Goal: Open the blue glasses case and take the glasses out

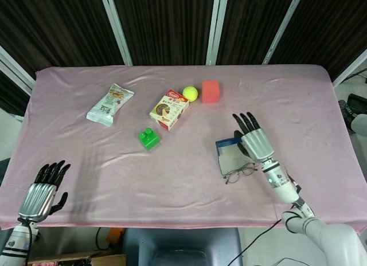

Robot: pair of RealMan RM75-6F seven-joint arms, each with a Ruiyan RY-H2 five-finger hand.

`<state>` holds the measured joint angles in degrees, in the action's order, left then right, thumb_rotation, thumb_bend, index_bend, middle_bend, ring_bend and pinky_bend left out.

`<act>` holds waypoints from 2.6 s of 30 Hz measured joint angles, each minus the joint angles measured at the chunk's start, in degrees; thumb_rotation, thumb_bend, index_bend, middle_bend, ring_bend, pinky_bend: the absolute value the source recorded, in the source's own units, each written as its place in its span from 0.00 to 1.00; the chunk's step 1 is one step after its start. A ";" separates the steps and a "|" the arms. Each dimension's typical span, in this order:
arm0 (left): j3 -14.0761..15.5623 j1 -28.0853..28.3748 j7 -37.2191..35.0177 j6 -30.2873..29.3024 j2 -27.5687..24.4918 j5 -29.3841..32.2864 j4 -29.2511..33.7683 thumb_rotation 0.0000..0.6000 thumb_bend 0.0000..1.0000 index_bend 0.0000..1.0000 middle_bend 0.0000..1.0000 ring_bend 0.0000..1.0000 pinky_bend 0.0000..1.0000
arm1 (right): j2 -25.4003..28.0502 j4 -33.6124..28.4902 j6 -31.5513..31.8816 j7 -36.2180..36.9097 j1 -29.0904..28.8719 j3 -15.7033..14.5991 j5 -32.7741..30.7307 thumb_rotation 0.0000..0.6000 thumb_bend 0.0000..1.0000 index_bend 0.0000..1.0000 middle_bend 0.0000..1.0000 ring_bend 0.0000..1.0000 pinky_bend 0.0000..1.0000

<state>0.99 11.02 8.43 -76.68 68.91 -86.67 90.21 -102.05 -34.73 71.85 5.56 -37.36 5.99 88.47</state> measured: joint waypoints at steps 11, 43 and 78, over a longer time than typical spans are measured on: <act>0.06 0.23 0.72 0.70 0.41 0.28 -0.06 1.00 0.42 0.00 0.00 0.00 0.06 | -0.13 8.95 -13.01 -1.53 -2.78 4.25 -6.55 1.00 0.44 0.23 0.11 0.05 0.00; 0.16 0.01 0.90 0.33 0.36 0.30 0.33 1.00 0.42 0.00 0.00 0.00 0.06 | 17.53 -24.87 -9.70 -1.64 1.87 -9.45 7.82 1.00 0.44 0.62 0.09 0.04 0.00; 0.21 0.18 0.65 0.68 0.19 0.28 0.26 1.00 0.42 0.00 0.00 0.00 0.06 | 14.47 -20.70 -11.65 -1.30 1.07 -10.68 7.73 1.00 0.52 0.73 0.12 0.04 0.00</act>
<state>1.20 11.21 9.08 -76.00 69.10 -86.39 90.46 -87.58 -55.44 60.20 4.26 -36.29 -4.69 96.20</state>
